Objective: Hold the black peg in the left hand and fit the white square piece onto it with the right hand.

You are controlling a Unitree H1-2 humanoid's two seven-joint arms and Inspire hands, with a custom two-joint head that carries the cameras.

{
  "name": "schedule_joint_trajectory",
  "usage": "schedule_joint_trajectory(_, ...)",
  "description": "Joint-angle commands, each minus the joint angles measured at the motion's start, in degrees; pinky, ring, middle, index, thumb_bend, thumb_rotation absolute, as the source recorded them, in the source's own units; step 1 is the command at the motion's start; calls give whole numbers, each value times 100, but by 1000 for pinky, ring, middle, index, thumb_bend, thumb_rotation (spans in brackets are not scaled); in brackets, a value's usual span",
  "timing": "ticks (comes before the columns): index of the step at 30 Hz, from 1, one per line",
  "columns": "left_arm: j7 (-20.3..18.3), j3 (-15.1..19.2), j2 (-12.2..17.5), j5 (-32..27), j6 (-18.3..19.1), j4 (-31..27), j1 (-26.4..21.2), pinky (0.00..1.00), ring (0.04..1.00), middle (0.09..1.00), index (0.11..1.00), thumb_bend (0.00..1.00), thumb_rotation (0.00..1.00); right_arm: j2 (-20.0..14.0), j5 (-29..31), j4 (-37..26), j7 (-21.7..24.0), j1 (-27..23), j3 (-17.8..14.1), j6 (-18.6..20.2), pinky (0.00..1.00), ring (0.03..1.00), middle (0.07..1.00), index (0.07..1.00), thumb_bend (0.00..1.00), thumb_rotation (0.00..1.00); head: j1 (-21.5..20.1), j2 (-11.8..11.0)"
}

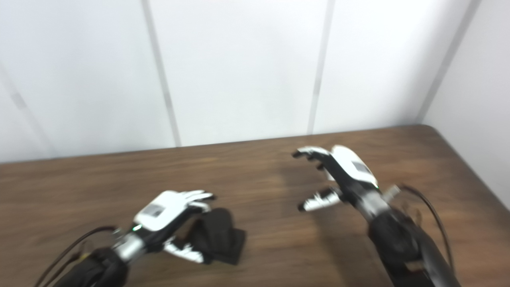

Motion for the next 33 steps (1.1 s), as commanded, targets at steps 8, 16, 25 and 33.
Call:
schedule_joint_trajectory(8,-154,-125,439,338,-211,516,286,782,865,861,491,524,58,-855,-1289,34,1057,-917,418,798,760,887,926,836,877,114,-860,-416)
schedule_joint_trajectory(16,262,-145,500,398,-565,912,310,769,855,853,491,524,57,-1054,-2459,668,1777,-1608,840,1239,945,990,976,855,863,116,-1103,-628)
schedule_joint_trajectory(25,521,-176,570,443,-782,1228,292,793,872,865,492,524,60,-1001,-2838,1776,1902,-2253,1158,1177,973,1000,991,879,913,133,-1154,-670)
schedule_joint_trajectory(33,577,-159,589,408,-859,1269,300,824,885,866,492,524,61,-926,-2739,2559,1597,-2499,1359,1035,938,966,975,878,957,142,-1116,-647)
